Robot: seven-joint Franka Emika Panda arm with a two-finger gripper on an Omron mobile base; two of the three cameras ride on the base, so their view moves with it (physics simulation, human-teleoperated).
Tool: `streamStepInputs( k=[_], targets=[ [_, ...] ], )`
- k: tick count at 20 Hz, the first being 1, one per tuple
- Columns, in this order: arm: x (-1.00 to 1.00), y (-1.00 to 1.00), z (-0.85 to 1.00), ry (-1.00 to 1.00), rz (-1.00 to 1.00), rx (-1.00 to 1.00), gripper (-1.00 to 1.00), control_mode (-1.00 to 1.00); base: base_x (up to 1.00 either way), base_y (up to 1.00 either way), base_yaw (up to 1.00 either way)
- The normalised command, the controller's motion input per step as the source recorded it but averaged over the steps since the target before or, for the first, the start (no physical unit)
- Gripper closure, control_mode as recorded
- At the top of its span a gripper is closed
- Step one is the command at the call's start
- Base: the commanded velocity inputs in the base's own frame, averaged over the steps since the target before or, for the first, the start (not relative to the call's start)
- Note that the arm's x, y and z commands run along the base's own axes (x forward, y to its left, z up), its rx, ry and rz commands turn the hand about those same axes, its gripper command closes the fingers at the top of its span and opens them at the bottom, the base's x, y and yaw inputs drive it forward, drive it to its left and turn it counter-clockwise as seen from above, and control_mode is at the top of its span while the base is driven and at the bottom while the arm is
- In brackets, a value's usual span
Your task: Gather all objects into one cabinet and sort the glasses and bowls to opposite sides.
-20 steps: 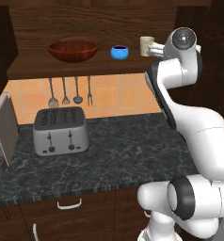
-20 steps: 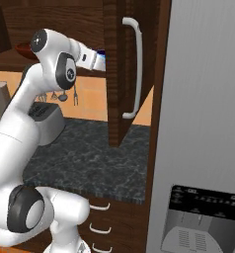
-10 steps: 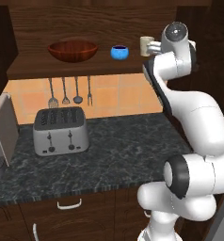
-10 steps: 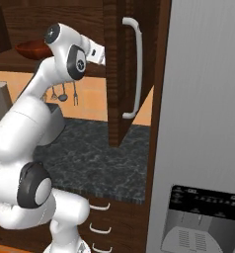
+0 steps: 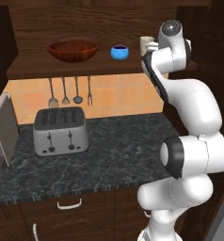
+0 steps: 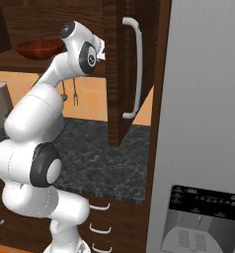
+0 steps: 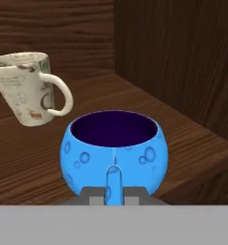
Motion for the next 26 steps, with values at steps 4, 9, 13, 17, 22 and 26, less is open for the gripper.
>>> streamStepInputs(
  k=[4, 9, 13, 17, 22, 26],
  targets=[
    [0.49, -0.17, -0.06, 0.07, 0.00, 0.00, 1.00, -1.00, 0.00, 0.00, 0.00],
    [0.45, -0.12, -0.08, 0.01, 0.00, 0.00, 1.00, -1.00, 0.00, 0.00, 0.00],
    [0.36, -0.06, -0.12, 0.00, 0.00, 0.00, 1.00, -1.00, 0.00, 0.00, 0.00],
    [0.09, -0.03, -0.20, 0.00, 0.00, 0.00, 1.00, -1.00, 0.00, 0.00, 0.00],
    [0.03, -0.11, -0.05, 0.00, 0.00, 0.00, -1.00, -1.00, 0.00, 0.00, 0.00],
    [0.00, -0.02, 0.00, 0.00, 0.00, 0.00, -1.00, -1.00, 0.00, 0.00, 0.00]
  ],
)
